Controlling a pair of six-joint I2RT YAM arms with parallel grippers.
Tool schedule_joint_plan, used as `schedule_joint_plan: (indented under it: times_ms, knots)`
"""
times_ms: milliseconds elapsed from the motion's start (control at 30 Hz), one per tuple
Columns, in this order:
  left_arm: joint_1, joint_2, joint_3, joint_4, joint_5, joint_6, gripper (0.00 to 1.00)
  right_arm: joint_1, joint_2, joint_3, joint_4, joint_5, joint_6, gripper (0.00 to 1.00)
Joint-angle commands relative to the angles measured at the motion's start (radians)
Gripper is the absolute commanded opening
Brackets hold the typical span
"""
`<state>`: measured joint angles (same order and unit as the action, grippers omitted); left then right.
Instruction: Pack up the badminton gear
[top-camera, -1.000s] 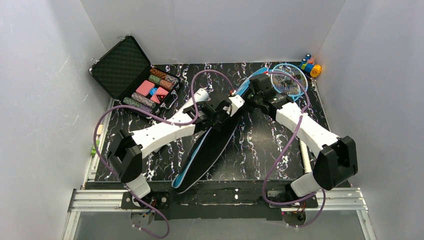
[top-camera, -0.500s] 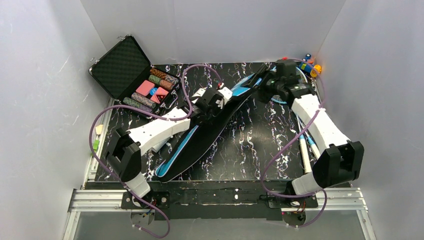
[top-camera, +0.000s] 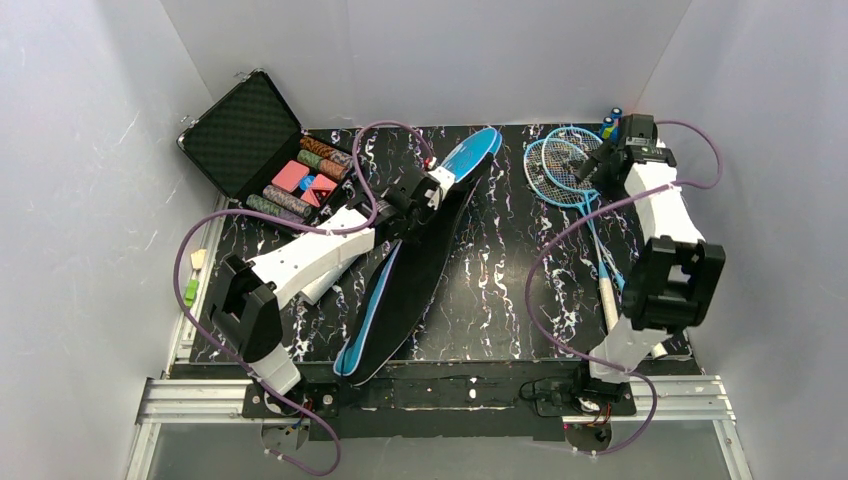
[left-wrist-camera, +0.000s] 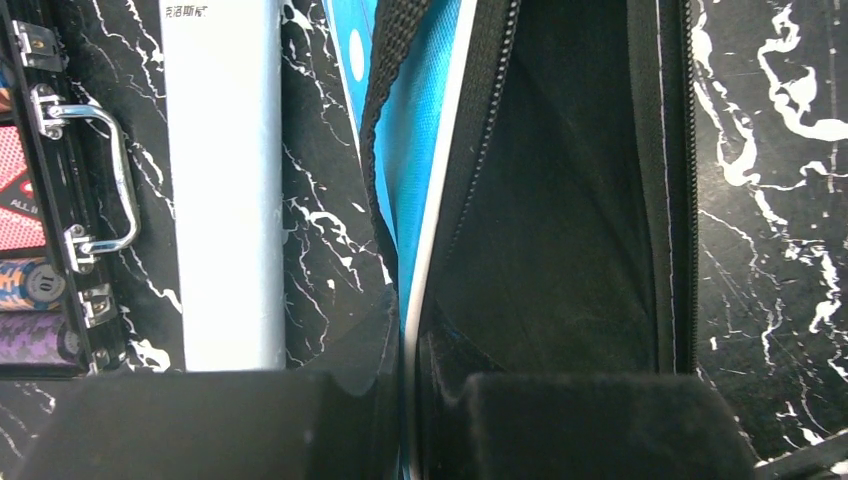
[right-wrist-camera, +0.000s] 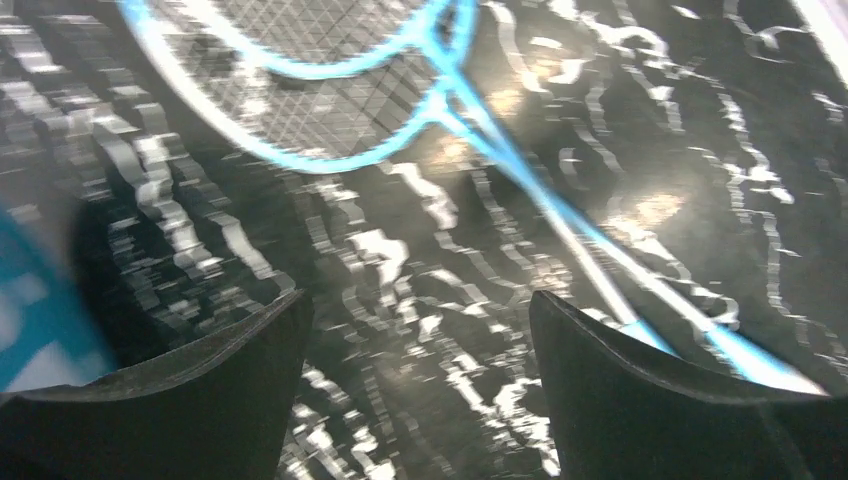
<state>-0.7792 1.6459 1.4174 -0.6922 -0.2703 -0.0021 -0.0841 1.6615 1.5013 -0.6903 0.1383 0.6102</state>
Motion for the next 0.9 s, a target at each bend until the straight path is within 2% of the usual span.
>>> schedule_joint_plan:
  times_ms: [0, 133, 300, 500, 667, 867]
  knots:
    - [0.025, -0.040, 0.055, -0.013, 0.070, -0.041, 0.00, -0.048, 0.090, 0.013, -0.089, 0.129, -0.120, 0.88]
    - [0.059, -0.050, 0.071, -0.029, 0.119, -0.048, 0.00, -0.068, 0.121, -0.035, -0.059, 0.167, -0.178, 0.85]
    - [0.093, -0.046, 0.104, -0.053, 0.159, -0.054, 0.00, -0.093, 0.152, -0.063, -0.007, 0.100, -0.206, 0.79]
    - [0.104, -0.048, 0.118, -0.070, 0.168, -0.061, 0.00, -0.094, 0.221, -0.039, -0.022, 0.062, -0.197, 0.60]
    - [0.113, -0.038, 0.121, -0.075, 0.160, -0.061, 0.00, -0.093, 0.200, -0.106, 0.011, 0.025, -0.173, 0.46]
    - [0.122, -0.039, 0.121, -0.073, 0.164, -0.064, 0.00, -0.089, 0.171, -0.156, 0.016, 0.017, -0.153, 0.45]
